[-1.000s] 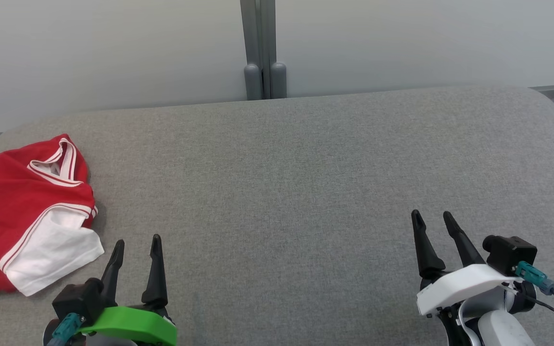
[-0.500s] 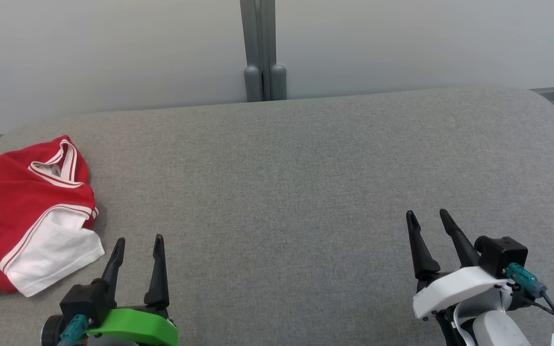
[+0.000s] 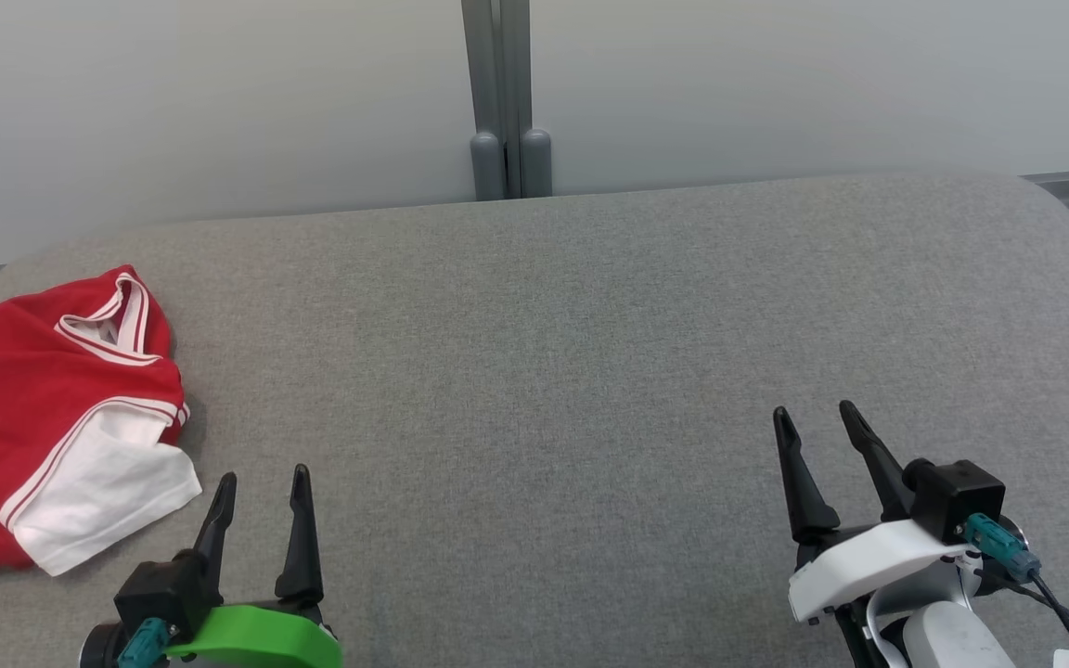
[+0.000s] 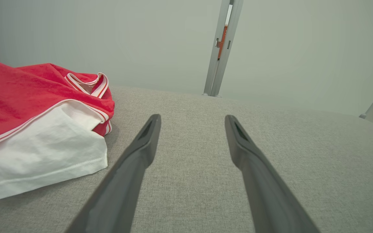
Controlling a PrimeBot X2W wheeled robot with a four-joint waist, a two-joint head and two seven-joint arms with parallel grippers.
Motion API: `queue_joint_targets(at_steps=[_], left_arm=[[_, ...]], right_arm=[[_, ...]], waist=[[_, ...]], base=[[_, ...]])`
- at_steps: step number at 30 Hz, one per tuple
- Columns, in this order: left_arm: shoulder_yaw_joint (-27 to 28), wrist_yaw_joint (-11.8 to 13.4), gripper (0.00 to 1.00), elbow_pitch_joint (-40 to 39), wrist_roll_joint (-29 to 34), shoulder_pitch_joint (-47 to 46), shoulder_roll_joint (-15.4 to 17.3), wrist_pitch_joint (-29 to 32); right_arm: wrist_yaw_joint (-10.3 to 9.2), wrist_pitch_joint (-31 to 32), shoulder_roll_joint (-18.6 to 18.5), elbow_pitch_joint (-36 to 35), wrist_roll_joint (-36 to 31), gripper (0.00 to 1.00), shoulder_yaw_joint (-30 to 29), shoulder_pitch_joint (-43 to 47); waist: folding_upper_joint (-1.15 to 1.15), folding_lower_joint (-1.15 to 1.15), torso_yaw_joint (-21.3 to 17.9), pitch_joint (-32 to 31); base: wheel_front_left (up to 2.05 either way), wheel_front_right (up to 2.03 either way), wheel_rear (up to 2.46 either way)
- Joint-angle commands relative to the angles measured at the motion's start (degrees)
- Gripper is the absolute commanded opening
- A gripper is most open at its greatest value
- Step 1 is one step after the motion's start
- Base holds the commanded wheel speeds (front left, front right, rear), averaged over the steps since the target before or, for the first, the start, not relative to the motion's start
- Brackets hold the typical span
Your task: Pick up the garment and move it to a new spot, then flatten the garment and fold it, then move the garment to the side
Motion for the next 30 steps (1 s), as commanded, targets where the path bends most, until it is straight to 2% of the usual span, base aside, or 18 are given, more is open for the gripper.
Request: queue_joint_targets(at_steps=[1,19,25,30], left_arm=[[-0.01,0.25,1.00,0.16,0.66,0.54,0.37,-0.46],[-0.31,0.72,1.00,0.95,-0.24,-0.42,0.37,-0.47],[-0.74,0.92,1.00,0.90,-0.13,-0.60,0.37,-0.47],[-0.64,1.85,1.00,0.07,0.51,0.43,0.36,-0.47]], right_arm=[[0.00,-0.60,-0.25,-0.36,-1.10,1.00,0.21,0.59],[0.00,-0.97,-0.25,0.16,-1.28,1.00,-0.25,0.59],[0.00,-0.85,-0.24,-0.28,-1.60,1.00,-0.57,1.10],[0.00,-0.64,-0.22,-0.52,-1.46,1.00,-0.46,1.72]], waist=[[0.00,0.00,-0.03,0.02],[0.00,0.00,0.32,0.23],[0.00,0.00,3.56,-0.02],[0.00,0.00,8.40,-0.39]], base=[[0.00,0.00,0.00],[0.00,0.00,0.00],[0.00,0.00,0.00],[0.00,0.00,0.00]])
